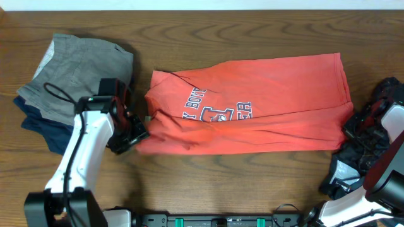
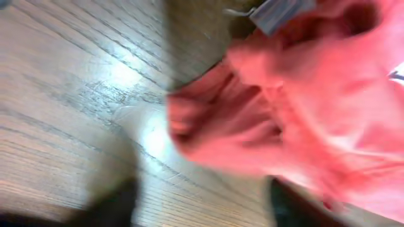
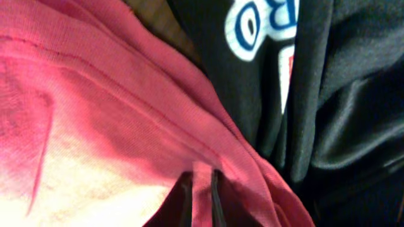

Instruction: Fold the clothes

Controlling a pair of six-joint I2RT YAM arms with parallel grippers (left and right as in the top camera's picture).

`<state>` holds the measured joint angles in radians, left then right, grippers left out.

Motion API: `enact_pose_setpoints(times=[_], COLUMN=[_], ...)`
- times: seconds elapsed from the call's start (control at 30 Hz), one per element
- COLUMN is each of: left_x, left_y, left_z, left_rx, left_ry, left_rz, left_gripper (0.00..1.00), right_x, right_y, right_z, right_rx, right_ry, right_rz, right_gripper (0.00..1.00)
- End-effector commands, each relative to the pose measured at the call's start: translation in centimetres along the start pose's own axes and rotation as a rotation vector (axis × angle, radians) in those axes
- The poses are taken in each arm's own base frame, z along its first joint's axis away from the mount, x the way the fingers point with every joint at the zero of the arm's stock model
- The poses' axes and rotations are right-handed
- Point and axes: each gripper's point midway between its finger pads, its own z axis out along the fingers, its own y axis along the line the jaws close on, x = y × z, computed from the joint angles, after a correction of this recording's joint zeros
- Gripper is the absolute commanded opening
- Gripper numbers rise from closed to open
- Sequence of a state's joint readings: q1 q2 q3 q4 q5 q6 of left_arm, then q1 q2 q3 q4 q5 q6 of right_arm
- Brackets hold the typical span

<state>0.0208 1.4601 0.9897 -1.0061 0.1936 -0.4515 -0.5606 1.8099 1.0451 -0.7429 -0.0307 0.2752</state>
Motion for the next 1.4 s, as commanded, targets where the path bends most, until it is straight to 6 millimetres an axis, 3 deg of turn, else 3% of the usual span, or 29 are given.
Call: enact_pose_setpoints(times=[0.0, 0.1, 0.27, 0.4, 0.57, 0.67, 0.83, 1.0, 1.17, 1.37], left_x=[-1.0, -2.6, -6.4, -9.8, -14.3, -16.8, -19.9, -21.3, -20.4, -16.8], left_y=[-0.3, -1.5, -6.5, -10.2, -14.9, -17.7, -22.1, -23.8, -23.4, -21.9], left_z=[-1.8, -3.4, -7.2, -9.7, -10.4, -9.6, -6.3, -1.4, 3.8, 6.5], left_rx=[0.016, 0.062, 0.246, 0.279, 0.306, 0.317, 0.323, 0.303, 0.253, 0.173], left_ry=[-0.073, -0.147, -0.279, -0.365, -0.414, -0.422, -0.406, -0.348, -0.242, -0.088], left_rz=[0.001, 0.031, 0.167, 0.276, 0.349, 0.374, 0.449, 0.468, 0.465, 0.506], left_gripper=[0.77, 0.77, 0.77, 0.78, 0.78, 0.78, 0.78, 0.78, 0.77, 0.78], right_x=[-1.3, -2.7, -2.9, -1.9, -0.8, -0.4, -0.1, 0.2, 0.3, 0.2], right_y=[1.4, 3.5, 6.2, 7.3, 8.3, 8.8, 9.0, 8.8, 8.7, 8.5], right_z=[-2.9, -6.3, -11.1, -12.1, -11.9, -11.9, -11.8, -11.7, -11.6, -11.6], right_rx=[-0.093, -0.205, -0.339, -0.353, -0.352, -0.353, -0.350, -0.345, -0.337, -0.327], right_ry=[-0.071, -0.152, -0.243, -0.246, -0.216, -0.210, -0.201, -0.190, -0.186, -0.189], right_rz=[0.004, -0.029, -0.147, -0.201, -0.250, -0.267, -0.276, -0.281, -0.279, -0.278], right_gripper=[0.16, 0.24, 0.39, 0.40, 0.41, 0.40, 0.40, 0.40, 0.40, 0.40])
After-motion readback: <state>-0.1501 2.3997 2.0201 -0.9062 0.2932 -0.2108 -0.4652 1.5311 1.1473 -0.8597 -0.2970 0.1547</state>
